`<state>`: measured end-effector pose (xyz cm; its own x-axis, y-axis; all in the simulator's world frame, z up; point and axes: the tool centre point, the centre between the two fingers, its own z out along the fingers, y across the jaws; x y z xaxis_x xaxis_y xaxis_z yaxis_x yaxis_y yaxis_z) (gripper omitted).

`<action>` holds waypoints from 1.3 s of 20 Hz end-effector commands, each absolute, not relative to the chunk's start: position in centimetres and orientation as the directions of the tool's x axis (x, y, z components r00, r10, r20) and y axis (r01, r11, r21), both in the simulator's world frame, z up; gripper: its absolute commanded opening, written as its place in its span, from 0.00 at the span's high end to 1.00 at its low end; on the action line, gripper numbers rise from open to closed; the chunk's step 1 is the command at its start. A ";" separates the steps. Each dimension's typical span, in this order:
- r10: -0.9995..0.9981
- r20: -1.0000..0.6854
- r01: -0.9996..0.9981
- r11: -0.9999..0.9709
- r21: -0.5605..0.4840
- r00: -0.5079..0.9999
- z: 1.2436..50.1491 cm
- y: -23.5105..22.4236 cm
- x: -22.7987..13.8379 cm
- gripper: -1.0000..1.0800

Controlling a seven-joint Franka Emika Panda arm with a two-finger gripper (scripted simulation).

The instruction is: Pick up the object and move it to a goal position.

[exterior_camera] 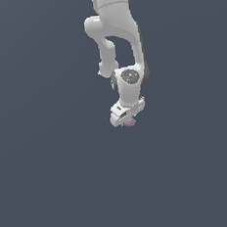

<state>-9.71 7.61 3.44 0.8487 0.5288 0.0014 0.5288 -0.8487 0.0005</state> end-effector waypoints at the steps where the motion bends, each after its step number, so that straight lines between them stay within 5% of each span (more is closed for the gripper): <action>1: 0.528 0.001 0.528 -0.849 0.000 0.849 3.4 7.5 -9.7 1.00; 12: 0.528 0.001 0.528 -0.849 0.000 0.849 4.0 3.1 -8.2 1.00; 26: 0.528 0.001 0.528 -0.849 0.000 0.849 5.8 -11.4 -2.8 1.00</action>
<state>-3.43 -9.65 5.58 0.8496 0.5274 0.0007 0.5274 -0.8496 0.0001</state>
